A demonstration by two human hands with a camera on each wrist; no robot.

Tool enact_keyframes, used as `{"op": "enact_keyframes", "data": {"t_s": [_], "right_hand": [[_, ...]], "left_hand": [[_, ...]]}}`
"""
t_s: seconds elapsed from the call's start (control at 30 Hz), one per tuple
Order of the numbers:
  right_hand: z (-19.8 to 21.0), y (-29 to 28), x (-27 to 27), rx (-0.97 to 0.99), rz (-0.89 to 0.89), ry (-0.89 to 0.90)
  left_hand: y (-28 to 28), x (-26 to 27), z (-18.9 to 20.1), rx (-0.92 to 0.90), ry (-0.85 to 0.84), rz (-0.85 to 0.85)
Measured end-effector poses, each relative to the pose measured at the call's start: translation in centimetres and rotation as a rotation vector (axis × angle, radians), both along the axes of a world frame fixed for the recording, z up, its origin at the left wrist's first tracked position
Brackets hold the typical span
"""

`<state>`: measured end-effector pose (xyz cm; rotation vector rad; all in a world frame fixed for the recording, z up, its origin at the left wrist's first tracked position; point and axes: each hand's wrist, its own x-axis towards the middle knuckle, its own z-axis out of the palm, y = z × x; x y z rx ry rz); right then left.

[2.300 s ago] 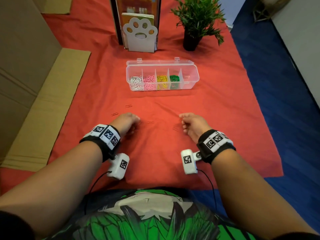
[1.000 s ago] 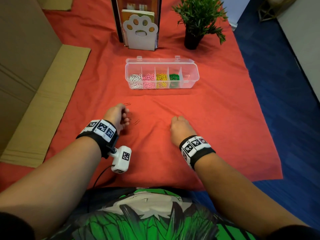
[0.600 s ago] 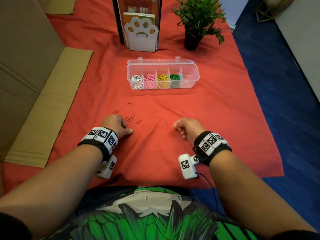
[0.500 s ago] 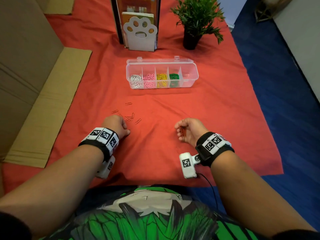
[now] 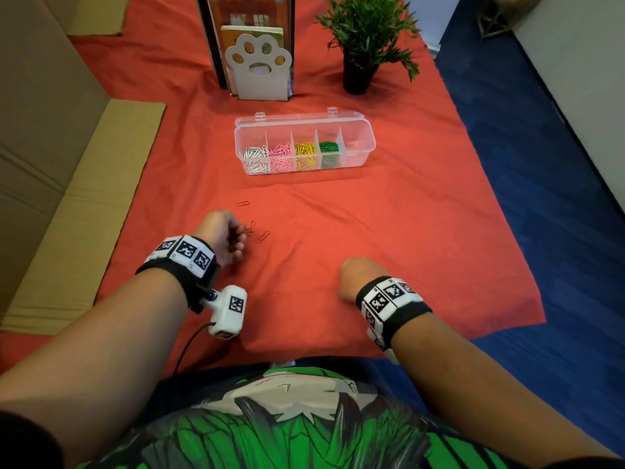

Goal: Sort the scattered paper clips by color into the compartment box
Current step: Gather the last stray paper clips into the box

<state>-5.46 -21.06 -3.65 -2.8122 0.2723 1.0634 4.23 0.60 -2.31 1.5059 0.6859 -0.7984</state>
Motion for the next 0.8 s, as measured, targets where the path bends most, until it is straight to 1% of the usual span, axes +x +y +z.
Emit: {"op": "enact_keyframes", "data": {"t_s": [0.07, 0.1, 0.13, 0.17, 0.23, 0.27, 0.33, 0.4, 0.43, 0.47, 0.5, 0.53, 0.57, 0.6, 0.67, 0.73, 0.8], "right_hand": [[0.4, 0.1, 0.5, 0.075, 0.003, 0.024], [0.6, 0.3, 0.9, 0.162, -0.023, 0.039], [0.7, 0.5, 1.3, 0.310, -0.095, 0.054], [0.7, 0.6, 1.7, 0.496, -0.221, 0.075], [1.0, 0.7, 2.3, 0.886, -0.562, 0.060], [1.3, 0.8, 2.6, 1.062, -0.710, 0.061], [1.8, 0.8, 3.4, 1.311, -0.877, 0.097], [1.8, 1.2, 4.4, 1.433, -0.963, 0.087], [1.5, 1.4, 4.9, 1.459, -0.993, 0.064], [1.4, 1.8, 5.4, 1.472, -1.005, 0.031], [0.9, 2.2, 6.0, 1.440, -0.987, -0.021], [0.5, 2.7, 6.5, 1.377, -0.949, -0.068], [0.0, 3.2, 7.0, 1.274, -0.875, -0.113], [-0.4, 3.7, 7.5, 1.148, -0.760, -0.148], [-0.7, 4.7, 8.5, 0.901, -0.445, -0.212], [-0.8, 5.9, 9.4, 0.705, -0.137, -0.300], [-1.0, 6.9, 10.1, 0.546, 0.063, -0.382]], "left_hand": [[0.4, -0.2, 0.7, -0.193, 0.003, 0.103], [0.7, -0.3, 0.9, -0.276, -0.006, 0.142], [0.9, -0.4, 1.1, -0.346, -0.019, 0.165], [1.1, -0.5, 1.3, -0.401, -0.030, 0.179], [1.4, -0.4, 1.2, -0.442, -0.056, 0.210], [1.6, -0.3, 1.1, -0.435, -0.065, 0.235], [2.0, 0.1, 1.0, -0.368, -0.084, 0.271], [2.3, 0.6, 0.3, -0.244, -0.124, 0.288], [2.5, 0.9, 0.0, -0.145, -0.172, 0.275], [2.7, 1.2, -0.4, -0.003, -0.248, 0.232], [2.8, 1.3, -0.7, 0.177, -0.328, 0.156], [3.1, 1.3, -1.0, 0.364, -0.398, 0.063], [3.3, 1.3, -1.2, 0.493, -0.457, -0.008], [3.4, 1.2, -1.3, 0.564, -0.497, -0.074], [3.4, 1.0, -1.4, 0.692, -0.561, -0.240], [3.4, 1.0, -1.5, 0.783, -0.595, -0.386], [3.4, 1.1, -1.5, 0.818, -0.627, -0.513]]}}
